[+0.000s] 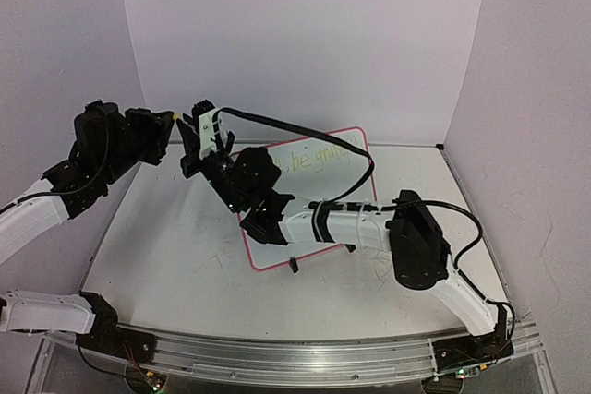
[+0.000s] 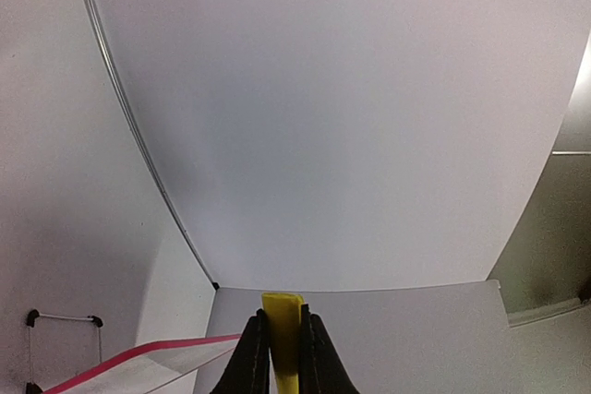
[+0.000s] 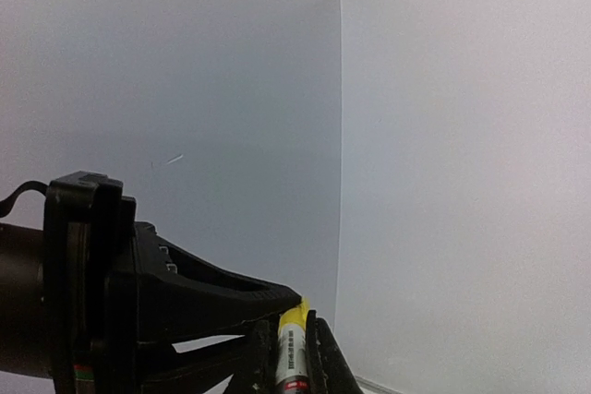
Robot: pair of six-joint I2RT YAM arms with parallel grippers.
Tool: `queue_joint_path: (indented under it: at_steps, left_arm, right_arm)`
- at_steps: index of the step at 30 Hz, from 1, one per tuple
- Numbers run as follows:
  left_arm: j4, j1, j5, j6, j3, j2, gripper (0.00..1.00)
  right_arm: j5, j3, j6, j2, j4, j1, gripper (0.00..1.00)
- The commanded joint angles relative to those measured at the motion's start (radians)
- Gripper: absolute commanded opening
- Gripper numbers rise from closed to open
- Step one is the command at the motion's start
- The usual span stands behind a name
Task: Write a sentence on the whiteboard
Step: Insert the whiteboard marker without the cap into the pen cap, then put down the whiteboard marker at the center of the board.
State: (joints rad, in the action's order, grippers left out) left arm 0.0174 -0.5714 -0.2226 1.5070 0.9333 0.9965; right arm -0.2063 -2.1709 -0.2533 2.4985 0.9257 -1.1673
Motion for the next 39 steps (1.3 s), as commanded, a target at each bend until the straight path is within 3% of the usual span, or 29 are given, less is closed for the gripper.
queue_joint_path:
  at_steps: [1, 3, 5, 10, 11, 15, 19, 27, 34, 39]
  left_arm:
    - [0.034, -0.159, 0.354, -0.105, 0.003, 0.021, 0.0]
    - [0.032, -0.16, 0.335, -0.123, 0.001, 0.016, 0.0]
    - [0.032, -0.16, 0.311, -0.153, -0.003, 0.003, 0.08]
    - [0.033, -0.16, 0.242, -0.274, -0.006, -0.051, 0.68]
    - [0.033, -0.16, 0.235, -0.301, 0.0, -0.059, 0.74]
    - [0.038, -0.16, 0.195, -0.402, 0.005, -0.098, 0.83]
    - [0.071, -0.16, 0.176, -0.509, 0.034, -0.092, 0.95]
    - [0.12, -0.16, 0.144, -0.704, 0.146, 0.049, 0.99]
    - [0.132, -0.16, 0.144, -0.777, 0.211, 0.131, 1.0]
    - [0.136, -0.16, 0.147, -0.779, 0.203, 0.13, 0.99]
  right_arm:
    - [0.088, 0.186, 0.127, -0.179, -0.094, 0.051, 0.0]
    - [0.104, 0.32, 0.147, -0.268, -0.033, 0.054, 0.0]
    - [0.107, 0.447, 0.159, -0.362, 0.018, 0.058, 0.0]
    - [0.162, 0.751, 0.227, -0.611, 0.042, 0.089, 0.0]
    - [0.163, 0.806, 0.236, -0.674, 0.042, 0.094, 0.0]
    - [0.224, 1.02, 0.327, -0.913, -0.037, 0.15, 0.0]
    - [0.377, 1.096, 0.404, -1.115, -0.344, 0.257, 0.0]
    - [0.674, 1.145, 0.603, -1.353, -0.993, 0.445, 0.0]
    - [1.001, 1.409, 0.857, -1.405, -1.139, 0.701, 0.0]
    - [0.973, 1.449, 0.789, -1.3, -1.323, 0.75, 0.04]
